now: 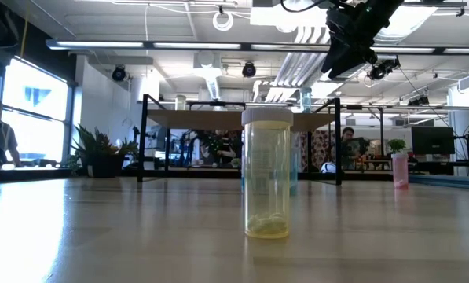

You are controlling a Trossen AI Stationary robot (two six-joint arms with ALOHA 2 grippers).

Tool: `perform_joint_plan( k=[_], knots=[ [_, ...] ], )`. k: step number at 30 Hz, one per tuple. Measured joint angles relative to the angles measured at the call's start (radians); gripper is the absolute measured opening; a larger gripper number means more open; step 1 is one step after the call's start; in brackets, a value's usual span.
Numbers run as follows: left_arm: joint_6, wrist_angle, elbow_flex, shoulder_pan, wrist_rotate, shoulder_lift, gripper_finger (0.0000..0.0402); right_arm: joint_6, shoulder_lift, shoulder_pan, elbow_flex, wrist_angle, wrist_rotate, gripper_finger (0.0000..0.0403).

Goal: Pick and place medicine bottles onto shelf by color
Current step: Put the white and blue medicine bottle on the shelf

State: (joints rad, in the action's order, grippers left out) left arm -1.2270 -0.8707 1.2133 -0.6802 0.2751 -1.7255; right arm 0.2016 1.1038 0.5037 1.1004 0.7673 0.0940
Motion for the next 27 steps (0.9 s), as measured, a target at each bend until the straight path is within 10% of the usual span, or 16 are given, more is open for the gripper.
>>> perform_joint_plan(
  k=[12,27],
  knots=[
    [0.060,0.003,0.005,0.033,-0.045,-0.027,0.0160,0.000,0.000,0.000,0.000,0.000,0.000,0.0158],
    [0.061,-0.003,-0.002,0.035,-0.039,0.011,0.0161,0.000,0.000,0.000,0.000,-0.001,0.000,0.0158]
  ],
)
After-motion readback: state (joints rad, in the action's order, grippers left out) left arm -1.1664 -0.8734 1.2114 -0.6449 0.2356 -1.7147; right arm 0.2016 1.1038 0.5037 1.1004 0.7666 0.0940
